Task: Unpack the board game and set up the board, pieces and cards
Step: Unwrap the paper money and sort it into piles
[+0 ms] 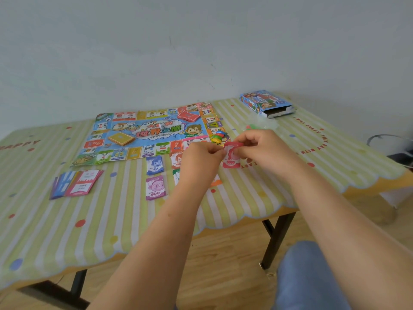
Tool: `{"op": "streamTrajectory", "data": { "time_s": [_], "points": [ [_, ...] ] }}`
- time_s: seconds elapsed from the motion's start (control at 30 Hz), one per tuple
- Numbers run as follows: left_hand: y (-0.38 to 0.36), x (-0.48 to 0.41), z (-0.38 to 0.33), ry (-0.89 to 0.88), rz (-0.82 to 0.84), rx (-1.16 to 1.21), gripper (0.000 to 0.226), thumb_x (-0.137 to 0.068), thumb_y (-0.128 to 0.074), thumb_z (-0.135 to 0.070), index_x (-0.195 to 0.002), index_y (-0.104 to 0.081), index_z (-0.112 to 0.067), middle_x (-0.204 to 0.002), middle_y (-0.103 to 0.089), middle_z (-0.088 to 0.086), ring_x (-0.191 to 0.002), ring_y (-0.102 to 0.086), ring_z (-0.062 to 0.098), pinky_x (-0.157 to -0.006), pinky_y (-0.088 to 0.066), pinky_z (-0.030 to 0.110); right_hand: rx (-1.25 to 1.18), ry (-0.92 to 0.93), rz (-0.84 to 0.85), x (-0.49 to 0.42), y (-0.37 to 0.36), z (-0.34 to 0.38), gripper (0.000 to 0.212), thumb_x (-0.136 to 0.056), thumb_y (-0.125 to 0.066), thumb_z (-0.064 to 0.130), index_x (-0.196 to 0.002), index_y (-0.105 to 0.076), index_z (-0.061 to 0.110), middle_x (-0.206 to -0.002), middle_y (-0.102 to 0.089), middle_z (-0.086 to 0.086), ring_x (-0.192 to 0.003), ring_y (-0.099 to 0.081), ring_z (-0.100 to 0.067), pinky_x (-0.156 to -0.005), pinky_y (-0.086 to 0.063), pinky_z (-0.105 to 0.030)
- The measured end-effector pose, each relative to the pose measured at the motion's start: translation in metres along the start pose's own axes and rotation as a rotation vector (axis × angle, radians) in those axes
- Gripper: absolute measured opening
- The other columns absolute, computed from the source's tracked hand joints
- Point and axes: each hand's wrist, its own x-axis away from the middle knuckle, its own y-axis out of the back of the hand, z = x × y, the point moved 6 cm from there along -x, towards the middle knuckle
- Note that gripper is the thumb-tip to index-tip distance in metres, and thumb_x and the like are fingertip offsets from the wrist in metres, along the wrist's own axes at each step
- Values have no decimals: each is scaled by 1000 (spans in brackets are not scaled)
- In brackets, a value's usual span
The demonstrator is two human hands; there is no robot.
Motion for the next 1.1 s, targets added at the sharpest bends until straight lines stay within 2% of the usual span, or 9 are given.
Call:
{"op": "streamTrajectory", "data": {
  "time_s": [0.2, 0.37, 0.47, 0.53, 0.6, 0.67, 0.77, 0.93, 1.1],
  "points": [
    [2, -2, 0, 18, 138, 91, 10, -87, -65, -15, -82, -72, -21, -81, -73, 5, -60, -59, 9, -68, -56, 31, -86, -79, 58, -4, 4, 3, 16, -79, -64, -1, -83, -72, 12, -78, -72, -10, -69, -68, -17, -70, -56, -32],
    [10, -8, 10, 17, 53, 71, 13, -86, -63, -14, -84, -73, -22, -79, -72, -1, -64, -60, 10, -73, -56, 33, -20, -144, 185, -5, -3, -5, 18, -81, -65, -7, -96, -69, 3, -83, -70, -14, -66, -67, -20, -58, -56, -25],
    [10, -9, 12, -8, 29, -40, 13, -85, -64, -15, -90, -75, -21, -81, -70, -9, -70, -63, 7, -71, -54, 27, 91, -140, 233, -4, -9, -8, 20, -80, -69, -4, -95, -66, 9, -76, -67, -8, -58, -64, -15, -53, -53, -23],
    [7, -7, 12, -30, 36, -105, 11, -83, -67, -17, -90, -75, -21, -83, -71, -9, -73, -65, 7, -68, -53, 24, 164, -118, 220, -6, -12, -10, 22, -78, -72, 0, -94, -64, 12, -74, -65, -5, -61, -64, -15, -59, -55, -30],
    [1, -5, 11, -60, 70, -189, 10, -82, -69, -21, -90, -74, -22, -77, -69, -10, -63, -64, 5, -56, -49, 17, 233, -96, 196, -8, -14, -11, 23, -76, -75, 4, -93, -65, 15, -77, -65, -2, -70, -65, -18, -70, -55, -37],
    [-6, -1, 9, -82, 114, -268, 9, -81, -70, -22, -90, -72, -22, -68, -62, -11, -50, -59, 4, -44, -44, 13, 300, -68, 177, -9, -16, -10, 24, -74, -75, 6, -92, -65, 18, -79, -64, 1, -75, -64, -18, -73, -53, -37],
    [-11, 1, 8, -109, 138, -337, 12, -80, -70, -23, -92, -70, -22, -64, -55, -9, -52, -66, 15, -50, -53, 24, 395, -8, 157, -8, -17, -8, 23, -74, -75, 9, -93, -66, 19, -82, -63, 7, -80, -63, -15, -71, -50, -31],
    [-12, 2, 6, -118, 154, -381, 11, -80, -70, -25, -91, -69, -23, -67, -58, -8, -54, -68, 18, -48, -46, 21, 462, 24, 160, -9, -18, -8, 21, -76, -75, 13, -94, -67, 19, -83, -63, 9, -81, -62, -12, -72, -50, -28],
    [-13, 0, 7, -100, 170, -368, 8, -80, -69, -24, -88, -69, -24, -65, -59, -9, -57, -68, 17, -46, -44, 20, 474, 36, 161, -9, -17, -8, 21, -77, -76, 18, -95, -66, 21, -85, -60, 8, -77, -58, -11, -62, -43, -22]
  ]
}}
